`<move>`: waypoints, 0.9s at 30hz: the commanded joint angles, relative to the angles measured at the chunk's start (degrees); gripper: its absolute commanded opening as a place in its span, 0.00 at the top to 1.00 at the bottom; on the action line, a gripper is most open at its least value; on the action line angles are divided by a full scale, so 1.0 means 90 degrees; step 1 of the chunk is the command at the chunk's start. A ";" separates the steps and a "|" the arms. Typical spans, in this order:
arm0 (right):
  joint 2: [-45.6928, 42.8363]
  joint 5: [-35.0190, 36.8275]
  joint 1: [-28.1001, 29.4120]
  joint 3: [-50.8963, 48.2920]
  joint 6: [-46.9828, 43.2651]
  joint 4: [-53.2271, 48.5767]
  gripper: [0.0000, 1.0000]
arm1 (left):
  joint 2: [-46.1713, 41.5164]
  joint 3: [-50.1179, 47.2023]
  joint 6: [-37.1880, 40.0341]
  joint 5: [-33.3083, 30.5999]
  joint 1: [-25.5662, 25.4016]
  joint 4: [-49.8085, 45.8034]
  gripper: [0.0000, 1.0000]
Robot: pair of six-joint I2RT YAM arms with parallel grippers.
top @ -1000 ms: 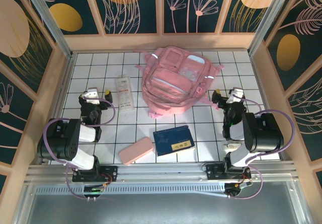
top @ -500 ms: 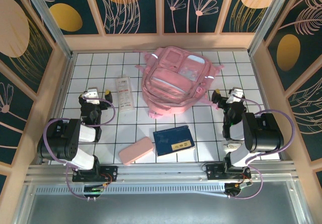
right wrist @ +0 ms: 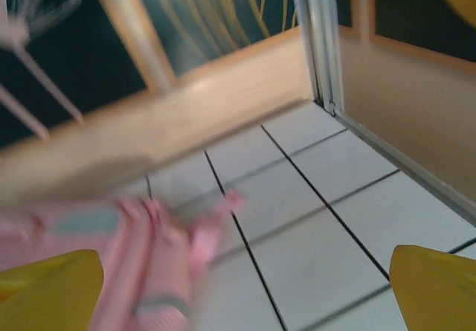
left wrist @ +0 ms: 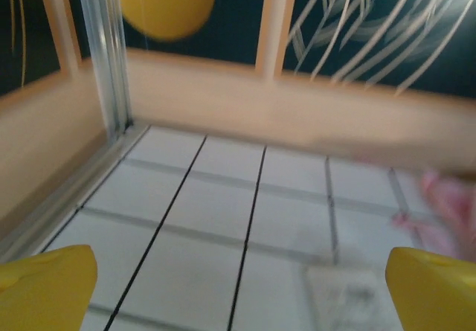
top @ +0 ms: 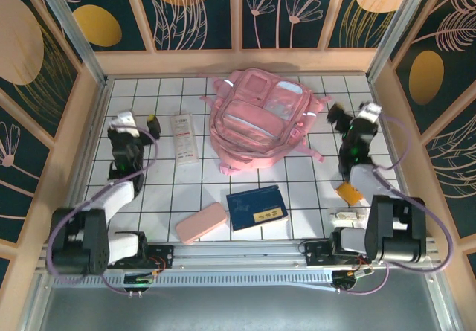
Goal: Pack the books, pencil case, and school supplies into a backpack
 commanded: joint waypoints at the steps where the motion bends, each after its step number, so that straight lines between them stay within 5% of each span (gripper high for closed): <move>1: -0.0171 -0.1350 -0.0103 0.0642 0.1681 -0.2684 0.01 | -0.0717 0.0797 -0.1356 0.0488 0.0020 -0.2742 0.01; 3: 0.0096 -0.1516 0.0799 0.1229 0.0852 -0.3365 0.01 | -0.0928 0.0993 -0.1463 0.1553 0.0017 -0.3031 0.01; 5: 0.0486 -0.0838 0.2285 0.1929 -0.0646 -0.4196 0.01 | -0.0865 0.1134 -0.1658 0.2895 0.0017 -0.3136 0.01; 8: 0.0998 -0.0833 0.3831 0.2329 -0.2349 -0.4701 0.01 | -0.0440 0.1304 -0.2107 0.3843 0.0003 -0.3590 0.01; 10: 0.1438 -0.0548 0.4390 0.2576 -0.2602 -0.4894 0.02 | -0.0229 0.1280 -0.2229 0.4276 -0.0071 -0.3632 0.01; 15: 0.1851 0.0053 0.3929 0.3110 0.0060 -0.5141 0.02 | -0.0136 0.1637 -0.0923 0.4133 -0.0928 -0.4272 0.01; 19: 0.1526 -0.0154 0.2853 0.2784 0.2572 -0.5643 0.03 | 0.0089 0.2094 -0.0270 0.4019 -0.1106 -0.4976 0.01; 23: 0.1038 -0.2163 0.1145 0.1674 0.2004 -0.4623 0.08 | -0.0233 0.2003 0.1245 0.3597 -0.1487 -0.5002 0.05; 27: 0.1521 -0.3228 0.0512 0.1928 0.0916 -0.5026 0.11 | -0.0328 0.1612 0.2781 0.3343 -0.2487 -0.4086 0.06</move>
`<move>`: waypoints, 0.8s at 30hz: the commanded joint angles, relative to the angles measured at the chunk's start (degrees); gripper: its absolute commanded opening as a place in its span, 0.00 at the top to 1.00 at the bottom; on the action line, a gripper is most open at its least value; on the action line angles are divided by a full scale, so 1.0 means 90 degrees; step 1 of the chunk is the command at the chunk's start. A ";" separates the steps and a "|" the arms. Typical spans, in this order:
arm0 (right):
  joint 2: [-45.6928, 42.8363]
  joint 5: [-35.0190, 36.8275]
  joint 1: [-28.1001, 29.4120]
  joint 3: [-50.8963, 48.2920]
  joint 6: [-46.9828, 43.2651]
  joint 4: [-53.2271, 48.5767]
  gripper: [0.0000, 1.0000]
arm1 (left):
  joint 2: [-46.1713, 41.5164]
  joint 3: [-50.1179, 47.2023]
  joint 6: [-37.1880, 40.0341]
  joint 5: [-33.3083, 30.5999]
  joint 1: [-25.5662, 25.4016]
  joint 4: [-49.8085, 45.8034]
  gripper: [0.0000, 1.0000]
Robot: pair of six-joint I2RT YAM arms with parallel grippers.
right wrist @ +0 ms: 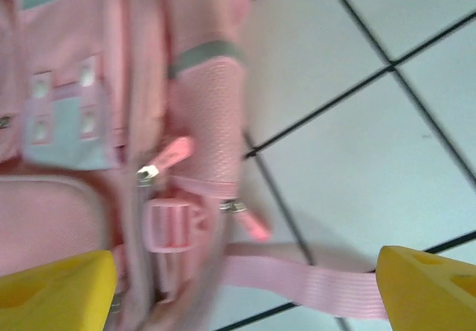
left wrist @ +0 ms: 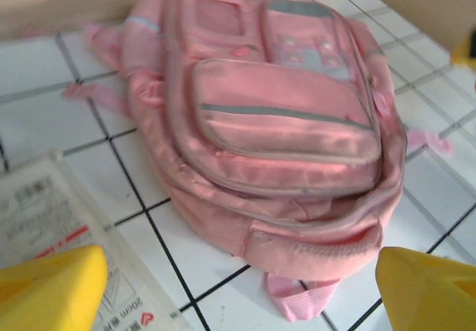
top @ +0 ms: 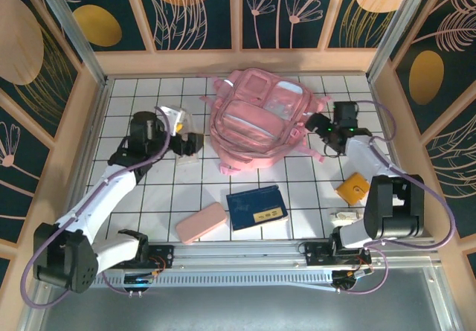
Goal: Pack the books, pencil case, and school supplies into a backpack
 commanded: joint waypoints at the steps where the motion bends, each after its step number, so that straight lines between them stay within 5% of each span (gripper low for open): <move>1: 0.0409 -0.1607 -0.0026 0.0243 -0.0602 -0.0226 0.16 | 0.0058 -0.0166 0.1719 -0.0050 -0.0754 0.0674 0.05; 4: 0.0781 -0.1754 0.0009 0.0396 -0.0424 -0.0218 0.23 | 0.0638 0.0103 0.2003 0.0247 -0.1073 0.1182 0.08; 12: 0.1505 -0.1889 -0.0204 0.0571 -0.1462 -0.0256 0.39 | 0.2789 0.1745 0.5245 0.0282 -0.1842 -0.0108 0.26; 24: 0.1124 -0.2039 -0.0279 0.0523 -0.1691 -0.0153 0.39 | 0.4408 0.2512 0.6430 -0.0556 -0.1928 -0.1138 0.33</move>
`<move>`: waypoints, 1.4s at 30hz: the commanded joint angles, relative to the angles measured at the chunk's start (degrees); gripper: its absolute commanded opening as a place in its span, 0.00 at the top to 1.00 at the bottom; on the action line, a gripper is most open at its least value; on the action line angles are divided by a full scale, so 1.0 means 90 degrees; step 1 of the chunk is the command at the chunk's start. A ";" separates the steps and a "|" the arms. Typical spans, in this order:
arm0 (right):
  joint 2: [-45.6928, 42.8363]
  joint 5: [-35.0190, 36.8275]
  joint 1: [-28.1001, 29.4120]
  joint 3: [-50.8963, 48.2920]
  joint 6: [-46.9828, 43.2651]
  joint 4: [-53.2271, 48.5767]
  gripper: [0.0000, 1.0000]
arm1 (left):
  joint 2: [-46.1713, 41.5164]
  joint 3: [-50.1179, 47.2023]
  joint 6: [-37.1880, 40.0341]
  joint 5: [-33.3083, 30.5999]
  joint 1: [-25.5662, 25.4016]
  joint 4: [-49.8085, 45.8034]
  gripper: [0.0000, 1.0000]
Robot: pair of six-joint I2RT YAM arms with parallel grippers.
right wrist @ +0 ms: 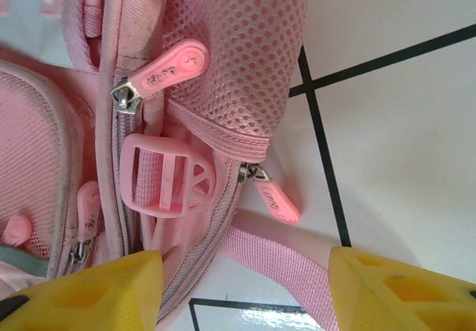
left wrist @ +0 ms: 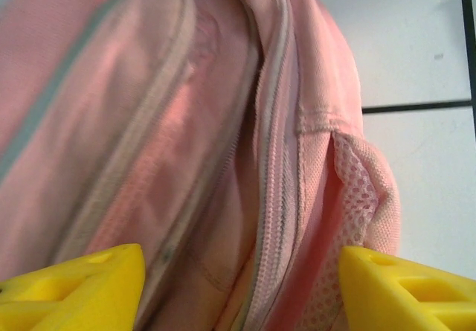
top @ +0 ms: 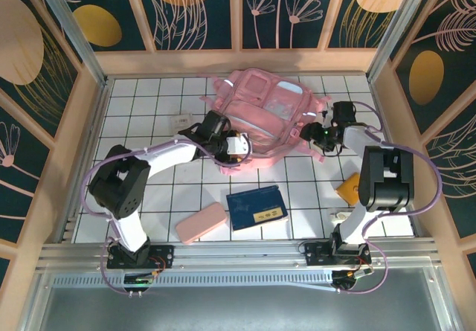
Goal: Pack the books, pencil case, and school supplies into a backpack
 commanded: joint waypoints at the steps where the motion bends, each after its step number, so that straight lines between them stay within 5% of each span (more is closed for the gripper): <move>1: -0.0313 -0.0143 -0.0072 0.0080 -0.0216 -0.0014 0.39 | 0.0281 0.0295 0.0605 -0.0223 -0.0094 -0.0387 0.35; 4: -0.0321 -0.0072 -0.0102 0.0119 -0.0524 -0.0026 0.39 | 0.0616 0.0540 0.0731 -0.0612 -0.0231 -0.0240 0.58; 7: -0.0436 0.0005 -0.0160 0.0049 -0.1297 0.0101 0.38 | 0.0858 0.0973 0.0744 -0.0742 -0.0276 -0.0589 1.00; 11: -0.0661 0.0144 -0.0133 -0.0311 -0.3573 0.0493 0.38 | 0.0289 0.0848 0.0606 -0.0360 -0.0269 -0.0470 1.00; 17: -0.0300 -0.0870 -0.0146 -0.0334 -0.6385 0.0100 0.39 | -0.1515 -0.0574 0.0542 0.0326 -0.0252 0.1254 1.00; 29: -0.0084 -0.2002 -0.0304 -0.0523 -0.7141 0.0278 0.52 | -0.2030 -0.0792 -0.0091 0.0854 -0.0090 0.1852 1.00; 31: -0.0159 -0.2190 -0.0332 -0.0569 -0.7278 0.0370 0.60 | -0.2030 -0.0791 -0.0085 0.0911 -0.0089 0.1845 1.00; 40: -0.0018 -0.2018 -0.0457 -0.0470 -0.7277 0.0579 0.72 | -0.2122 -0.0765 -0.0181 0.1233 -0.0062 0.1882 1.00; 42: 0.0021 -0.2085 -0.0524 -0.0408 -0.7295 0.0582 0.88 | -0.2107 -0.0749 -0.0183 0.1290 -0.0062 0.1859 1.00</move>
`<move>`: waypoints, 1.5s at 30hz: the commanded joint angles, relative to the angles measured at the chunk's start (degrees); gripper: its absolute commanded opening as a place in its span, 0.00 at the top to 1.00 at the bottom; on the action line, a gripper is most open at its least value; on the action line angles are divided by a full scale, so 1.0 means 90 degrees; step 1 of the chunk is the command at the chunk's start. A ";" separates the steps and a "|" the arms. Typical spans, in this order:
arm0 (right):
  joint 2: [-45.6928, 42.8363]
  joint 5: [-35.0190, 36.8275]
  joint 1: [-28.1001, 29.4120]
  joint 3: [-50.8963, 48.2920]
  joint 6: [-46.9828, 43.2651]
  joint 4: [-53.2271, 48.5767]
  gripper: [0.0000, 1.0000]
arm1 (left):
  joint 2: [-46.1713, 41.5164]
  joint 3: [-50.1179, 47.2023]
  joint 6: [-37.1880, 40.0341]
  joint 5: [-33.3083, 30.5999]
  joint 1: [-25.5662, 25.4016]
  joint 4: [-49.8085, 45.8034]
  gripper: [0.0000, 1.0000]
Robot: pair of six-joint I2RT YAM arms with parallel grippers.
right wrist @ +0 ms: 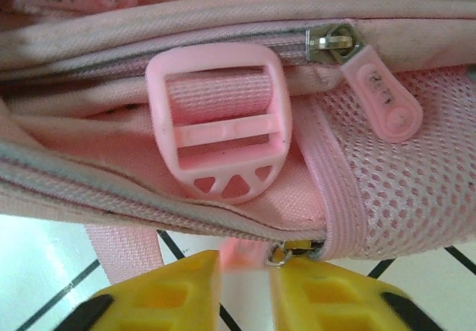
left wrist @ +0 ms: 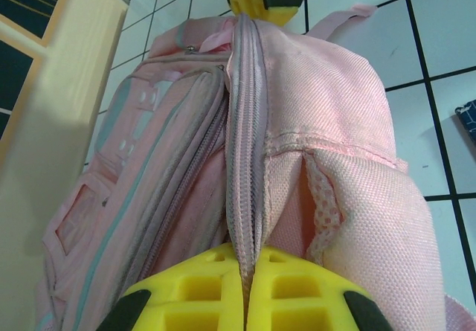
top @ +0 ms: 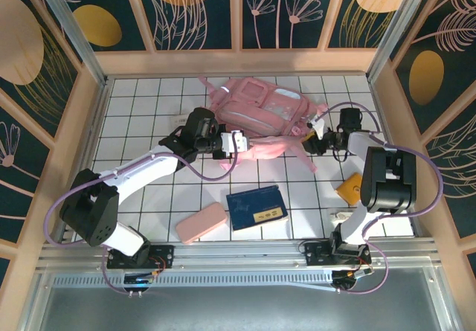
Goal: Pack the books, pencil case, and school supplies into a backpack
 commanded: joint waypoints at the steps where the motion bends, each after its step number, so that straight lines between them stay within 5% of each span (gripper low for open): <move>1: 0.0116 -0.0241 -0.0139 0.0182 -0.0216 0.0016 0.96 | -0.0296 0.0096 -0.0092 0.0676 0.0018 0.0663 1.00; 8: -0.0028 -0.0728 -0.0270 0.0168 -0.0310 -0.0155 1.00 | -0.0296 0.0174 -0.0500 0.0811 0.0109 0.0939 1.00; 13: -0.0673 -0.0099 -0.0305 -0.0547 -0.0152 0.0349 1.00 | -0.0319 0.0065 -0.1002 0.1074 0.0271 0.1378 1.00; 16: -0.0852 0.0047 -0.0465 -0.0688 0.0076 0.0629 0.65 | -0.0431 -0.0040 -0.1104 0.1205 0.0303 0.1564 1.00; 20: -0.0717 -0.0403 -0.0592 -0.0473 0.0149 0.0694 0.57 | -0.0414 0.0242 -0.0813 0.1538 0.0307 0.1096 1.00; 21: -0.0636 -0.0493 -0.0602 -0.0422 0.0120 0.0638 0.34 | -0.0414 0.0290 -0.0781 0.1584 0.0310 0.1029 1.00; 23: -0.0444 -0.0676 -0.0624 -0.0298 0.0080 0.0510 0.28 | -0.0403 0.0368 -0.0670 0.1686 0.0309 0.0957 1.00; 38: 0.0290 -0.0922 -0.0410 0.0524 -0.0498 -0.0305 0.52 | -0.0385 0.0574 -0.0726 0.1879 0.0308 0.1122 1.00; 40: 0.0275 -0.0989 -0.0404 0.0505 -0.0479 -0.0238 0.62 | -0.0378 0.0585 -0.0733 0.1885 0.0302 0.1124 1.00; 43: 0.0219 -0.1060 -0.0422 0.0451 -0.0486 -0.0150 0.95 | -0.0392 0.0565 -0.0778 0.1873 0.0307 0.1161 1.00; 45: 0.0165 -0.1111 -0.0448 0.0404 -0.0498 -0.0145 1.00 | -0.0385 0.0550 -0.0791 0.1825 0.0304 0.1161 1.00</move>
